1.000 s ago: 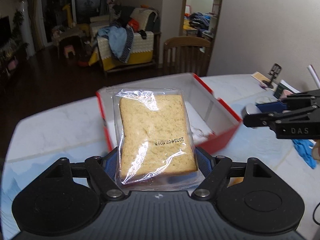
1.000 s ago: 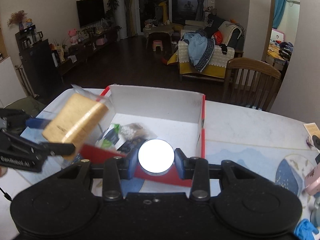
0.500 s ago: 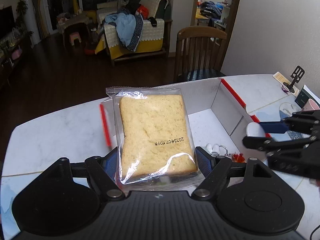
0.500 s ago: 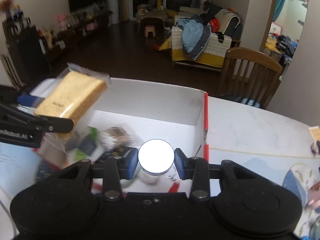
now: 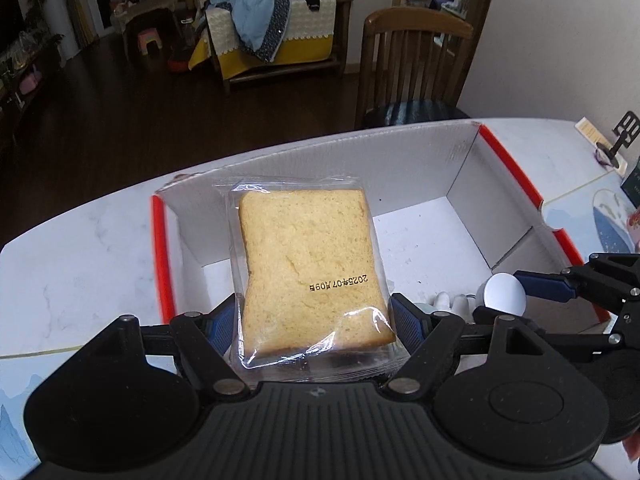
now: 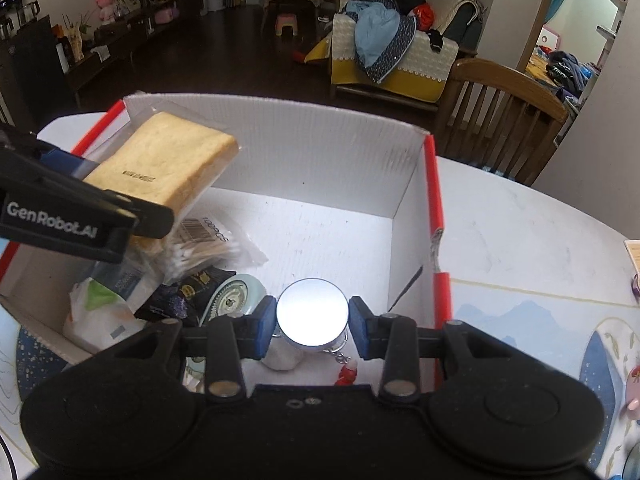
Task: Organize objects
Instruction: 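Carry the bread packet and badge reel with both tools into the red box, then open both tools to drop the bread packet and badge reel in the box, then withdraw both tools from the box back toward the remaining items, then grasp the orange snack packet with left tool while right tool grasps yellow spotted toy, then carry the snack packet and spotted toy with both tools into the red box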
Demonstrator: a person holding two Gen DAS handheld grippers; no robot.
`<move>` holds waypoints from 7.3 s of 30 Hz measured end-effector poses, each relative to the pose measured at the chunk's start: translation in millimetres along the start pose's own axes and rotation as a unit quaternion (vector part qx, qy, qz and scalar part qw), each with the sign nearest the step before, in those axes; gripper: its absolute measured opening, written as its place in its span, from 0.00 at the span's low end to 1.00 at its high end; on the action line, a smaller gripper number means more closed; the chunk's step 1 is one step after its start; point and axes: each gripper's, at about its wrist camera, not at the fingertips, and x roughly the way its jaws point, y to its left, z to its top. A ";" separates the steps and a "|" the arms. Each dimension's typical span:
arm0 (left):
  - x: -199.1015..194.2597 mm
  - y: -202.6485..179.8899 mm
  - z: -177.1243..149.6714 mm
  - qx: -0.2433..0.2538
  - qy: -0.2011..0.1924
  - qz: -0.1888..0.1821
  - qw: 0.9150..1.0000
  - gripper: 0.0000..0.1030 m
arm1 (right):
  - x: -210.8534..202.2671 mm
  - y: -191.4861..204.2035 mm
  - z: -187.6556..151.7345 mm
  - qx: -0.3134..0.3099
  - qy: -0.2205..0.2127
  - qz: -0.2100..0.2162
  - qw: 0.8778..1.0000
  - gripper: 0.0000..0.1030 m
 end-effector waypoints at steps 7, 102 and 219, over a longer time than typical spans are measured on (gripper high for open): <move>21.5 -1.1 2.1 0.001 0.027 -0.007 1.000 0.76 | 18.8 3.2 2.7 0.001 0.017 0.005 1.000 0.37; -123.4 -79.2 -215.2 -0.032 -0.047 -0.082 0.995 1.00 | -140.4 -22.5 -179.8 0.038 -0.073 0.060 0.995 0.99; -125.3 -19.7 -108.6 -0.016 -0.108 -0.030 0.994 0.19 | -140.9 -20.1 -44.6 -0.013 -0.106 0.020 0.994 0.67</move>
